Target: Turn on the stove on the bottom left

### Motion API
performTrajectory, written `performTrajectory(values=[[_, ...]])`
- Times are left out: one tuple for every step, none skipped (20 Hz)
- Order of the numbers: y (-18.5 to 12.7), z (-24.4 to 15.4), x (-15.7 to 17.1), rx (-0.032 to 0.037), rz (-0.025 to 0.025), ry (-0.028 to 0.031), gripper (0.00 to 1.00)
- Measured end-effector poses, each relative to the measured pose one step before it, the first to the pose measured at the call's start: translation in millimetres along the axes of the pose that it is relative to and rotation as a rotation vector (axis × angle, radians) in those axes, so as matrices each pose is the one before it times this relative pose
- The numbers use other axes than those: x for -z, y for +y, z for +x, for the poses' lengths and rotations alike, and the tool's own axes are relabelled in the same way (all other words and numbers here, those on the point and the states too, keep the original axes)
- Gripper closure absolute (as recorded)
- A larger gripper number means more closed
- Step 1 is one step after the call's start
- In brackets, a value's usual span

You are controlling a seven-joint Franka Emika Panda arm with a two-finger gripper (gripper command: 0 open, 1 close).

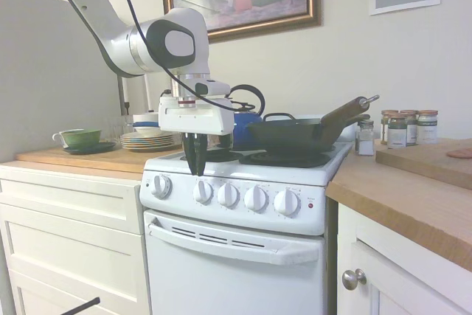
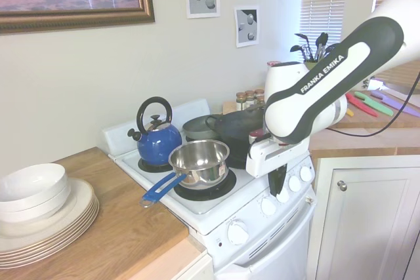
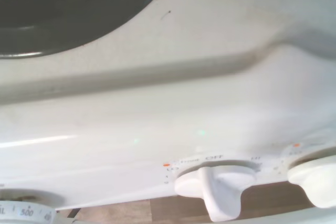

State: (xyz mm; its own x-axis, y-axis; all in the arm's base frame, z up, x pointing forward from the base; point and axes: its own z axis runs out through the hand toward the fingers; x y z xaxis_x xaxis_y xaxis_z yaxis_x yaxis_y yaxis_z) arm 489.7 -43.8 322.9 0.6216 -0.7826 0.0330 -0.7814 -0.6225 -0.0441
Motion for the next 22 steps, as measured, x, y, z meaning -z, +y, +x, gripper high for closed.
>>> performTrajectory(values=[[-0.08,0.09,-1.65,0.00059,-0.00142,-0.00054,1.0],[-0.06,0.11,-2.01,0.00109,-0.00213,-0.00039,1.0],[-0.08,0.22,-2.16,0.00105,-0.00213,0.00044,1.0],[-0.07,0.35,-2.31,0.00047,-0.00144,0.00048,1.0],[0.05,0.53,-2.58,-0.00047,-0.00103,0.0,1.0],[0.36,0.51,-2.4,-0.00085,-0.00222,-0.00132,1.0],[0.25,0.46,-1.7,-0.00065,-0.00149,-0.00076,1.0],[0.03,0.29,-1.09,-0.00018,-0.00124,-0.00032,1.0],[-0.34,-0.01,-0.62,0.00022,-0.0004,0.00034,1.0],[-0.86,-0.53,-0.3,0.0007,0.00023,0.00107,1.0],[-1.24,-0.84,-0.24,0.00079,0.00034,0.00123,1.0],[-1.28,-0.99,-0.24,0.00033,0.00013,0.00074,1.0],[-1.36,-0.96,-0.16,0.00016,0.00029,0.00099,1.0],[-1.22,-0.66,-0.2,0.00054,0.00037,0.00123,1.0],[-0.93,-0.04,-0.3,0.00039,-0.00014,0.00122,1.0],[-0.71,0.46,-0.18,0.00018,-0.00033,0.00177,1.0],[-0.45,1.0,-0.23,-0.00013,-0.00069,0.00215,1.0],[-0.02,2.25,-0.44,-0.002,-0.00092,0.0016,1.0],[0.4,1.79,-0.69,-0.00291,-0.00084,-0.00006,1.0],[0.25,1.65,-1.02,-0.00263,-0.00123,-0.0006,1.0],[-0.17,1.14,-1.33,-0.00125,-0.00168,-0.00107,1.0],[-0.7,0.37,-1.67,0.00059,-0.002,-0.00161,1.0]])
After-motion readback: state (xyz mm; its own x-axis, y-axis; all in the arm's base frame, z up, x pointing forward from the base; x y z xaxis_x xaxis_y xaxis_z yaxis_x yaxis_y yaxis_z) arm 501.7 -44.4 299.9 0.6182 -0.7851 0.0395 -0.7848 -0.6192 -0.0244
